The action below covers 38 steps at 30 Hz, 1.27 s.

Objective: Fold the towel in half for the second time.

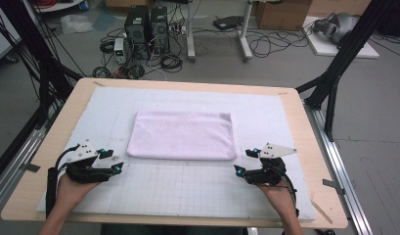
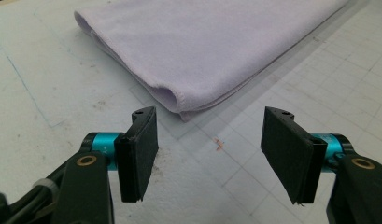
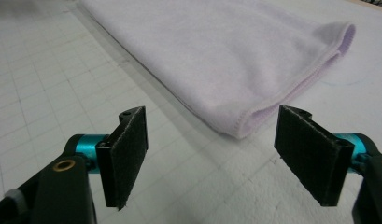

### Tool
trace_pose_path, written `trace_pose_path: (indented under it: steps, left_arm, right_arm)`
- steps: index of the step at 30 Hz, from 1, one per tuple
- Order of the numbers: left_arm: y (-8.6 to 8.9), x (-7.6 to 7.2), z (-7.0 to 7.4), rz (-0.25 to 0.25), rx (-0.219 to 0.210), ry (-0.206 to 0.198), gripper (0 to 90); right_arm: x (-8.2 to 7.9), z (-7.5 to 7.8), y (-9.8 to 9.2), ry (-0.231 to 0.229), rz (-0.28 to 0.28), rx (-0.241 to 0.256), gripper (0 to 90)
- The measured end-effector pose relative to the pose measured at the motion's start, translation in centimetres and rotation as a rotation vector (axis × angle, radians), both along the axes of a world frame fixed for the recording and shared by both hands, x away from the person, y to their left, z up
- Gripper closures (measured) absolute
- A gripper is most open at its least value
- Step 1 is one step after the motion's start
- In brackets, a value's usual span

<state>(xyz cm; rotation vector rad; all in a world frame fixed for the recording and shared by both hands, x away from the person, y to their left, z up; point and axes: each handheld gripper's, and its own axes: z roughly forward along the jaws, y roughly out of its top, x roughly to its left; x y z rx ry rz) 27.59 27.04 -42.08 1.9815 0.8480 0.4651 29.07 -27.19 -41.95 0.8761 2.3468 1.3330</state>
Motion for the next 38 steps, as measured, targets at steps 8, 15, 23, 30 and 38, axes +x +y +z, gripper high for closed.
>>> trace_pose_path:
  steps: [8,15,23,30,38]
  left_arm:
    - [0.5,-1.1,0.0,0.01,-0.003,-0.004,35.8]
    - [1.0,-2.2,0.1,0.014,-0.013,-0.01,34.5]
    - [1.3,-3.5,0.0,0.02,-0.013,-0.009,33.3]
    - [1.5,-4.0,0.1,0.025,-0.018,-0.016,32.8]
    - [1.3,-3.9,0.0,0.02,-0.02,-0.015,30.8]
  right_arm:
    - [-1.6,0.0,-1.1,-0.01,-0.02,-0.002,23.3]
    - [-3.1,-0.1,-2.1,-0.004,-0.037,0.012,21.5]
    - [-4.5,-0.2,-2.6,-0.011,-0.046,0.017,19.5]
    - [-5.1,-0.2,-2.7,-0.016,-0.045,0.018,18.6]
    - [-5.0,-0.2,-2.6,-0.031,-0.046,0.03,16.2]
